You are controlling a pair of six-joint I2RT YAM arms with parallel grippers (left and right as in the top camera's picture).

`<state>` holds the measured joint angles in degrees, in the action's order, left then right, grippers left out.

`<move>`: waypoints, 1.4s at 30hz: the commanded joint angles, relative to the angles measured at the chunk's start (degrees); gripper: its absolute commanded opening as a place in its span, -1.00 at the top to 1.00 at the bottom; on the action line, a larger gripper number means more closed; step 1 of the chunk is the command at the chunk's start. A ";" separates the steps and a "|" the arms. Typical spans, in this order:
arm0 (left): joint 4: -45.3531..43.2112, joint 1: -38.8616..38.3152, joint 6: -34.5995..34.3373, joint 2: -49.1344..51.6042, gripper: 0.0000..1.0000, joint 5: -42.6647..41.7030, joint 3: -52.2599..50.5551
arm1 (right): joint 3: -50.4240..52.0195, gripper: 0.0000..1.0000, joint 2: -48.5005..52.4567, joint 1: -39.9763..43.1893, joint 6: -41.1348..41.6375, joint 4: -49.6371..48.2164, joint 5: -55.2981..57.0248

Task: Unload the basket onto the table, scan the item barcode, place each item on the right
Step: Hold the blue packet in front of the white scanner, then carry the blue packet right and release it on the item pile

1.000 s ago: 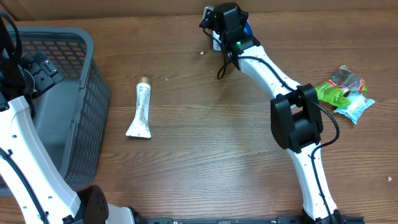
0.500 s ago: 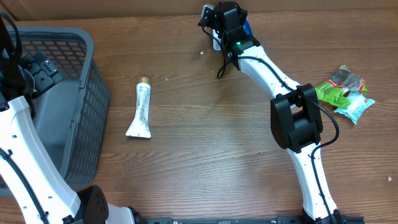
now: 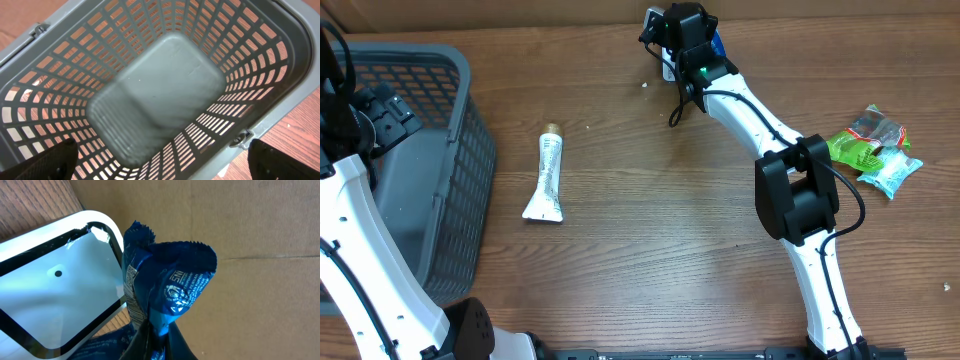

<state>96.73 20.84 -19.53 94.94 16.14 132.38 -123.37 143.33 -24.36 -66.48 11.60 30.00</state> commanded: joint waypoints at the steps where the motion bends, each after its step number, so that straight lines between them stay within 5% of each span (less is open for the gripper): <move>1: 0.07 0.15 0.24 0.20 -0.99 0.76 0.00 | -0.98 0.92 -0.13 0.09 0.00 -0.81 -0.07; 11: 0.07 0.15 0.24 0.20 -0.99 0.76 0.00 | -0.98 0.92 -3.48 0.09 5.31 2.67 -0.44; 17: 0.07 0.15 0.24 0.20 -0.99 0.76 0.00 | -0.98 0.92 -11.63 0.26 13.55 13.40 -4.17; 21: 0.07 0.15 0.24 0.20 -0.99 0.76 0.00 | -0.98 0.92 -18.18 0.26 24.74 23.82 -4.85; 24: 0.07 0.15 0.24 0.20 -0.99 0.76 0.00 | -0.98 0.92 -23.50 0.26 40.46 34.86 -5.60; 29: 0.07 0.15 0.24 0.20 -0.99 0.76 0.00 | -0.98 0.92 -30.60 0.98 58.93 52.35 -23.54; 35: 0.07 0.15 0.24 0.20 -0.99 0.76 0.00 | -0.98 0.92 -33.92 5.95 60.96 66.86 -49.29; 42: 0.07 0.15 0.24 0.20 -0.99 0.76 0.00 | 0.35 0.92 -33.90 17.62 62.58 74.58 -55.71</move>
<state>96.84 20.84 -19.53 94.94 16.14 132.38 -123.61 110.15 -11.44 -6.55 86.43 -20.01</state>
